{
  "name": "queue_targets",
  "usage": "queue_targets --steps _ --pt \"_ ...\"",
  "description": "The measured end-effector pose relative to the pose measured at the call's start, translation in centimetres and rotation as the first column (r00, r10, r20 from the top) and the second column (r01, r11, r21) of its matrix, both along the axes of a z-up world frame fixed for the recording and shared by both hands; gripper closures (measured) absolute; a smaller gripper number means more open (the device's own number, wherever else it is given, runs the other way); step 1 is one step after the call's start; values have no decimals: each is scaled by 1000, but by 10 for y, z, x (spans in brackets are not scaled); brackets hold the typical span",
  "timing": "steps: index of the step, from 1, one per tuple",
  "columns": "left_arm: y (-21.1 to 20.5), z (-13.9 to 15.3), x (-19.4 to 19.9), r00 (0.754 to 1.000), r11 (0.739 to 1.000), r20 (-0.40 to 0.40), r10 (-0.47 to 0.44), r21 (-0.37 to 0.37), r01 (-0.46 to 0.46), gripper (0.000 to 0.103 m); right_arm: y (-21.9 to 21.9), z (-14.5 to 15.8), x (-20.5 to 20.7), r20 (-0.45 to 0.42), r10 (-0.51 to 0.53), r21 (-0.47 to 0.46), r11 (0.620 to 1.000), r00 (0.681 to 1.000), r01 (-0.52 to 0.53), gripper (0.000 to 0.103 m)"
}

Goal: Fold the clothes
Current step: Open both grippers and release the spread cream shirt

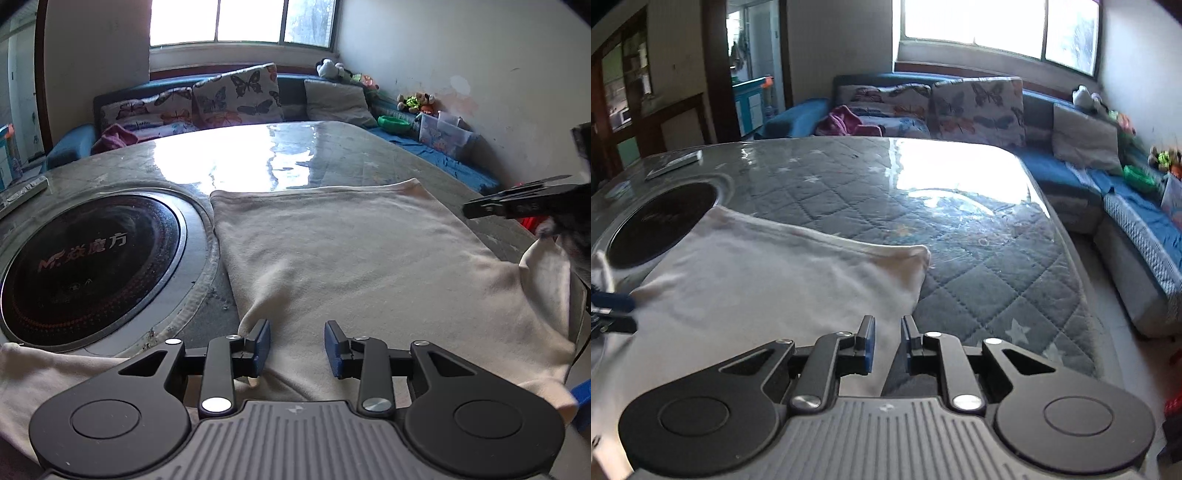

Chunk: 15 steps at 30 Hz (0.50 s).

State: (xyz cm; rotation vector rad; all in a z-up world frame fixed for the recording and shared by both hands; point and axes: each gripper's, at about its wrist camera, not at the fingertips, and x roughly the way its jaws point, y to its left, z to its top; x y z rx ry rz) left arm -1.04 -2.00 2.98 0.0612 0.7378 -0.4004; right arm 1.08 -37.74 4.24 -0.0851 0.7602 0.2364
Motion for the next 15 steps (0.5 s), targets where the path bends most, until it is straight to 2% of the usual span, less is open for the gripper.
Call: queue_targets --steps 3,7,12,15 --pt "-1 9 14 999 1000 20 25 8 -25 61 1 -4 14 -14 -1 -10 1000 1000 1 85" --pt "-1 20 33 997 998 47 58 18 -59 61 3 -10 26 -35 7 -22 1000 999 -8 84" --pt "-8 6 66 994 991 21 109 76 -110 63 7 -15 38 -53 18 -40 999 998 -21 85" --pt "-11 -1 72 995 991 22 97 95 -99 85 11 -15 44 -54 24 -63 998 998 -28 88"
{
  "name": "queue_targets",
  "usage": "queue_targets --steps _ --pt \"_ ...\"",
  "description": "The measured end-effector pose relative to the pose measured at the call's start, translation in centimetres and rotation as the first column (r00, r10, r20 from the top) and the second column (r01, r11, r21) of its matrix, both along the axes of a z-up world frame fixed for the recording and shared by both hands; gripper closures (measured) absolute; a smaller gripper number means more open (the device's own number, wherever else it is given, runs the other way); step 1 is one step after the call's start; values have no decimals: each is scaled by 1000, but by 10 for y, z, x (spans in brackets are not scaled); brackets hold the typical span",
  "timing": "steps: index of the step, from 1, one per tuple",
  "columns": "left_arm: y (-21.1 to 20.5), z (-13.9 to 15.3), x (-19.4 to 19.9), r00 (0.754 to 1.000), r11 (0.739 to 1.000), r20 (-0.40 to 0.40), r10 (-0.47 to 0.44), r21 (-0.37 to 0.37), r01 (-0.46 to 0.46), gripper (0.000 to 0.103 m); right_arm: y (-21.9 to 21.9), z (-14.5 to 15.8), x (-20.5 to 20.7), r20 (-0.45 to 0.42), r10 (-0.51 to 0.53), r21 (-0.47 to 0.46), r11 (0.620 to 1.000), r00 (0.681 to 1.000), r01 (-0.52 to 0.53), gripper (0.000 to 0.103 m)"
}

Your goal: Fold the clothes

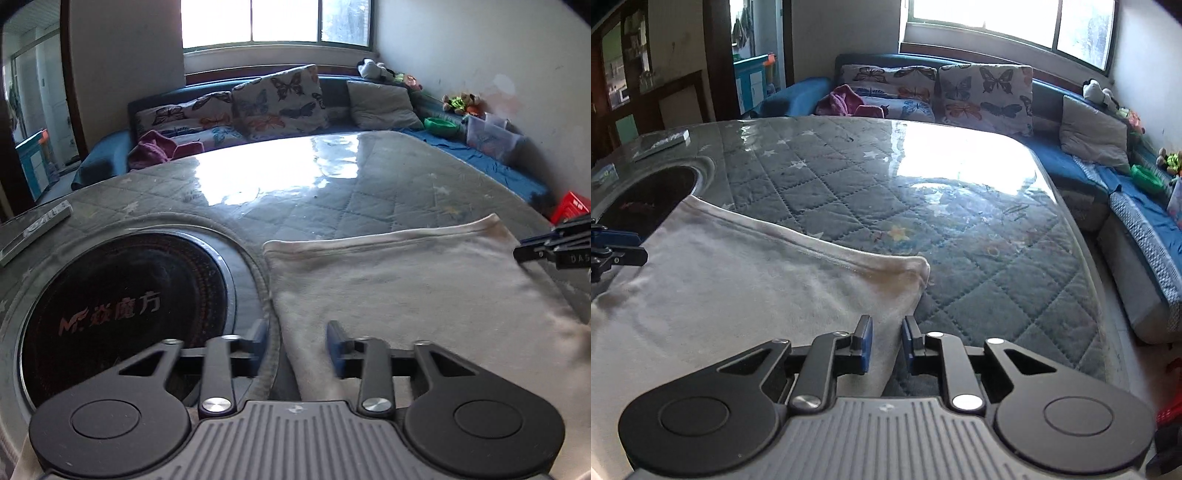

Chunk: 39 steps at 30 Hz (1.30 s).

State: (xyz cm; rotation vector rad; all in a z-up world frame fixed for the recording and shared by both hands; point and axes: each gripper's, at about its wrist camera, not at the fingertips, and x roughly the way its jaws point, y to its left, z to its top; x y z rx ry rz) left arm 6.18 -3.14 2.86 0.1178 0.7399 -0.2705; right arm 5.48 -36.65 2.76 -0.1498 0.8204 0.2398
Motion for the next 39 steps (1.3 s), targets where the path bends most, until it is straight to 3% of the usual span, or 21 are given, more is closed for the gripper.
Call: queue_targets --steps 4,16,19,23,26,34,39 --pt "0 -3 3 1000 1000 15 -12 17 12 97 3 0 8 -2 3 -17 1000 1000 -3 95" --pt "22 -5 34 996 996 40 74 52 -76 101 23 -2 49 1 51 -77 996 999 -50 99" --pt "31 -5 44 994 994 16 106 30 -107 100 29 -3 62 -1 64 -90 994 998 -63 98" --pt "33 8 33 995 995 43 95 -15 -95 99 29 4 63 5 70 -95 993 998 -69 96" --pt "24 19 16 998 998 56 41 -44 -38 95 27 11 58 13 72 -95 993 997 -70 96" --pt "-7 17 -43 994 991 31 -109 -80 111 90 32 30 -27 35 192 -77 979 981 -189 96" --pt "-14 9 -71 992 990 12 -123 -74 124 85 40 23 -73 23 245 -71 967 969 -243 95"
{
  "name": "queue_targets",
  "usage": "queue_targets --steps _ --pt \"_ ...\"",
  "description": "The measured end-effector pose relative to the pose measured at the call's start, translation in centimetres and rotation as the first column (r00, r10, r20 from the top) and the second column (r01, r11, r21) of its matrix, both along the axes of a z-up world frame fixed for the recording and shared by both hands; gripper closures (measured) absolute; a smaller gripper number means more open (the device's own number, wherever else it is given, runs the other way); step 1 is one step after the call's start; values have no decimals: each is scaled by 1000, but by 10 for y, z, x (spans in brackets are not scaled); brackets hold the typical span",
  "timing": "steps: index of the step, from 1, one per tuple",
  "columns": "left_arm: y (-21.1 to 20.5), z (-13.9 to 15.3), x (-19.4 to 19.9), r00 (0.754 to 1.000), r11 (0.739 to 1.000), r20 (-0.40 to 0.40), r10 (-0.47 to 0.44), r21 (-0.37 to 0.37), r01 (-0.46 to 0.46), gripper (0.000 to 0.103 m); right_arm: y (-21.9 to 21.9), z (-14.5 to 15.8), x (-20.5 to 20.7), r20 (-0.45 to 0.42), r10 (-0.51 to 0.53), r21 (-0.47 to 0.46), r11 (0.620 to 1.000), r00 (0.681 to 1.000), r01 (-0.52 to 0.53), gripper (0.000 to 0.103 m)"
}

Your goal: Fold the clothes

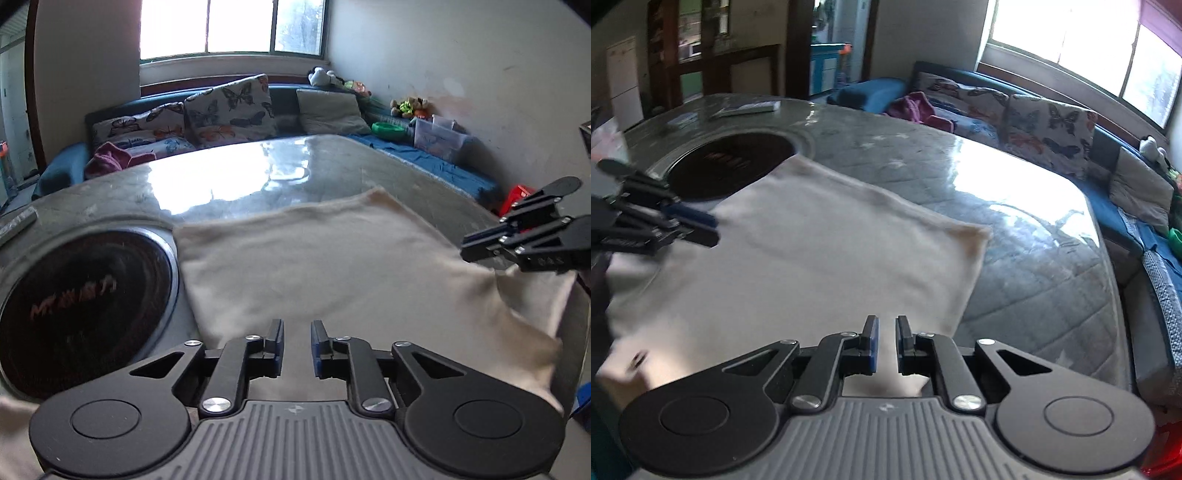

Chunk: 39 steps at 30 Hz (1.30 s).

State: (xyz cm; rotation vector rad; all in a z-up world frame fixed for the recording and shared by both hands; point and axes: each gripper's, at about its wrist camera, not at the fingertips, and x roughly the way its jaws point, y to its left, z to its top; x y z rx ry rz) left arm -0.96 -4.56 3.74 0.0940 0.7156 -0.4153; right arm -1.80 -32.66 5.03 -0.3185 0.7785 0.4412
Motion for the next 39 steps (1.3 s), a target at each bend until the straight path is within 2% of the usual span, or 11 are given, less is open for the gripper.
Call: queue_targets --steps 8,13,16,20,24,29,32,36,39 --pt "10 -12 -18 999 999 -11 42 19 -42 84 0 -23 -35 -2 -7 10 1000 1000 7 87" --pt "16 -13 -19 998 998 -3 56 32 -56 84 -9 -15 -53 31 -27 11 1000 999 27 87" --pt "16 -14 -19 998 998 1 57 40 -57 84 -8 -8 -68 41 -4 19 1000 999 4 87" --pt "15 -15 -18 998 997 10 56 50 -57 83 -2 -14 -85 21 27 14 1000 999 -27 87" --pt "13 -13 -18 998 996 6 59 59 -60 84 -5 -21 -94 21 -5 7 1000 1000 5 87" --pt "5 -3 -19 999 998 16 44 53 -45 79 -34 -1 -114 63 -115 87 990 991 109 83" --pt "-11 5 -24 999 999 34 -8 36 6 77 -55 1 -120 71 -216 87 974 974 210 83" --pt "-40 9 -32 995 995 32 -95 9 95 77 -95 -7 -125 50 -387 95 920 921 381 83" --pt "-63 11 -38 987 987 32 -161 -11 161 77 -117 -10 -130 49 -472 110 879 880 465 83"
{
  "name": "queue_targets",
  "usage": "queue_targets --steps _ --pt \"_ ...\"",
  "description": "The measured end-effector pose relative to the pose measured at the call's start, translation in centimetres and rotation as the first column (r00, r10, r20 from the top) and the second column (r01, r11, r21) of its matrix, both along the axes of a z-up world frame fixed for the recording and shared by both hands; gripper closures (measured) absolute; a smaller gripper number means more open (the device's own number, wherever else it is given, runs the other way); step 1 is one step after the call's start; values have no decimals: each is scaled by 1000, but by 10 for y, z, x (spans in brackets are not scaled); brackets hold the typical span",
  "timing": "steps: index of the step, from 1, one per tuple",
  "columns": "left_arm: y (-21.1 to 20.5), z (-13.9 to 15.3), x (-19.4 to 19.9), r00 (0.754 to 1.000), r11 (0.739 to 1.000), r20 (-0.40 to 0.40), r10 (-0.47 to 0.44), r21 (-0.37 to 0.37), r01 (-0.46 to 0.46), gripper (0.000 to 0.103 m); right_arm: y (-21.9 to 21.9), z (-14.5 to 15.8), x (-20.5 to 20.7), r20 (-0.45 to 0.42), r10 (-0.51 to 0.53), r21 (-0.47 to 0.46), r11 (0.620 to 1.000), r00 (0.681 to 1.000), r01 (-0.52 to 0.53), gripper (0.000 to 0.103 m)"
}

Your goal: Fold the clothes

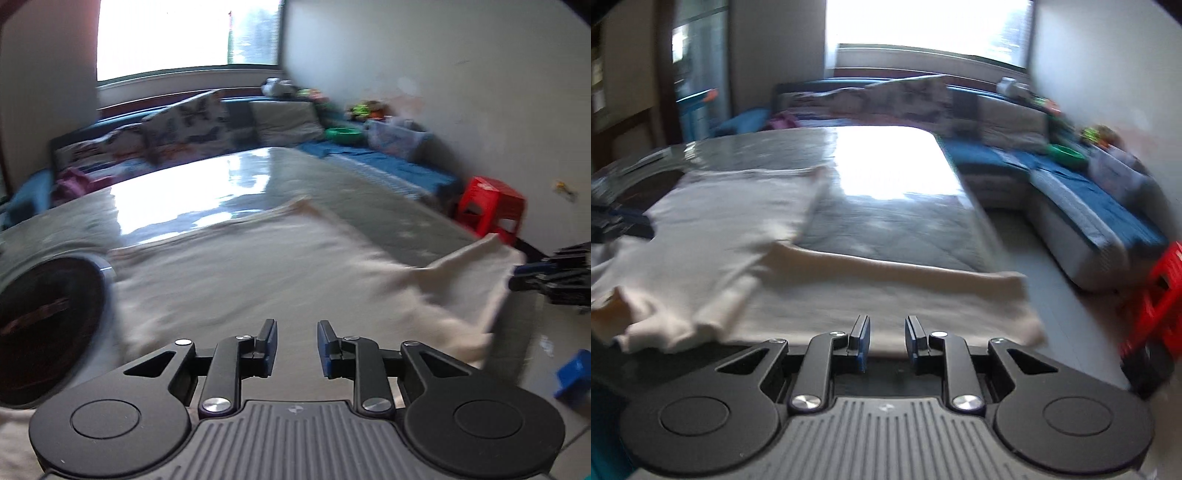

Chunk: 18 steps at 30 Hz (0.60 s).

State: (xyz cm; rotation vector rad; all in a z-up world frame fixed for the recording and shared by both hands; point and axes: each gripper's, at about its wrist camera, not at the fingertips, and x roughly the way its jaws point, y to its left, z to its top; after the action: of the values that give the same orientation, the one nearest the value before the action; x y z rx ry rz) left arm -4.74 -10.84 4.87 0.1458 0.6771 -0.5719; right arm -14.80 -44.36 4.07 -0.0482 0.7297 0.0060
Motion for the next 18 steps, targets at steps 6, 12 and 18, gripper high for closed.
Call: queue_targets --steps 6,12,18 --pt "-44 4 -13 991 991 -4 -132 -33 132 77 -45 -10 -9 5 -192 45 980 981 192 83" --pt "-69 -3 -26 979 979 -21 -202 -23 202 77 -73 -17 -9 18 -311 99 946 950 308 82" --pt "-78 -12 -33 972 973 -36 -231 -2 231 77 -91 -26 -2 9 -371 151 919 929 365 82"
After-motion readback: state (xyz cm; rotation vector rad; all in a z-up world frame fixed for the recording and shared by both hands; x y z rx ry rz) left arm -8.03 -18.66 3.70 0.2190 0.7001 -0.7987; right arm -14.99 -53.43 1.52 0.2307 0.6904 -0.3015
